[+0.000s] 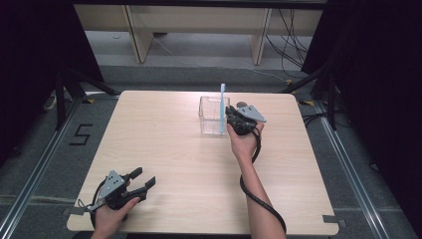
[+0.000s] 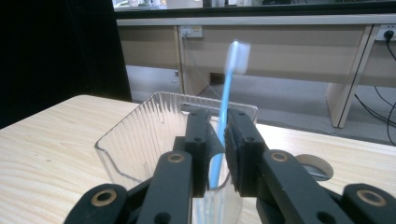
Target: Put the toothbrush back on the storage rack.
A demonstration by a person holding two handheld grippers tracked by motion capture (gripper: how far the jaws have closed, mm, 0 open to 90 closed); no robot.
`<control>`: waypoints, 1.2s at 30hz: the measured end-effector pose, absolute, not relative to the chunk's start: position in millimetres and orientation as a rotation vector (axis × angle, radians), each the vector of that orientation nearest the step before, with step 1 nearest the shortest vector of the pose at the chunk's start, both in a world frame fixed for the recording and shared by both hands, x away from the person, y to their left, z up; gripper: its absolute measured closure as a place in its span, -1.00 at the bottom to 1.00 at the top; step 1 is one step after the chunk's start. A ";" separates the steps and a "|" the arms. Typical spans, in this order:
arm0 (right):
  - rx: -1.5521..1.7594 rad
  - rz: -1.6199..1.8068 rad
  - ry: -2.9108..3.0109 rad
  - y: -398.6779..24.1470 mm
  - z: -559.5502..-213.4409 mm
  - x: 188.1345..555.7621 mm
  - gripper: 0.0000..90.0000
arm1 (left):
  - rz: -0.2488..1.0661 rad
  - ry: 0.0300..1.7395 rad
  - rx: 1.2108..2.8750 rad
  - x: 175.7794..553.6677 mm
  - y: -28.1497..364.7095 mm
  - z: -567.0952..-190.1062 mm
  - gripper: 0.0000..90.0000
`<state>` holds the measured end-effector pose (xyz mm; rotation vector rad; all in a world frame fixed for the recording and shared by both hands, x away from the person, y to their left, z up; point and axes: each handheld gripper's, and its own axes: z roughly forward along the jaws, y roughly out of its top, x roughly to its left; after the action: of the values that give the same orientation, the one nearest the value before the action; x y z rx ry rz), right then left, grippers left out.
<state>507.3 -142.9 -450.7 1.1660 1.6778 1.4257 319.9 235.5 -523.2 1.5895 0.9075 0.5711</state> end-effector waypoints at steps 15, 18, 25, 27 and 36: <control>1.194 1.384 1.721 -144.4 -453.7 494.5 0.51 | 0.571 0.909 1.590 320.0 235.5 -523.2 -0.27; 1.140 1.363 1.754 -148.5 -452.2 493.7 0.45 | 0.573 0.916 1.596 319.8 235.6 -522.9 -0.27; 1.163 1.335 1.818 -154.8 -449.0 484.4 0.32 | 0.573 0.918 1.596 319.8 235.6 -522.9 -0.27; 1.156 1.310 1.851 -158.5 -449.7 482.0 0.30 | 0.573 0.917 1.596 319.8 235.5 -522.9 -0.27; 1.142 1.221 1.973 -173.3 -460.6 463.5 0.24 | 0.571 0.923 1.597 319.8 235.4 -522.8 -0.27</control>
<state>463.5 -173.3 -460.6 1.1422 1.9731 1.2212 319.8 235.4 -522.8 1.5973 0.9234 0.5708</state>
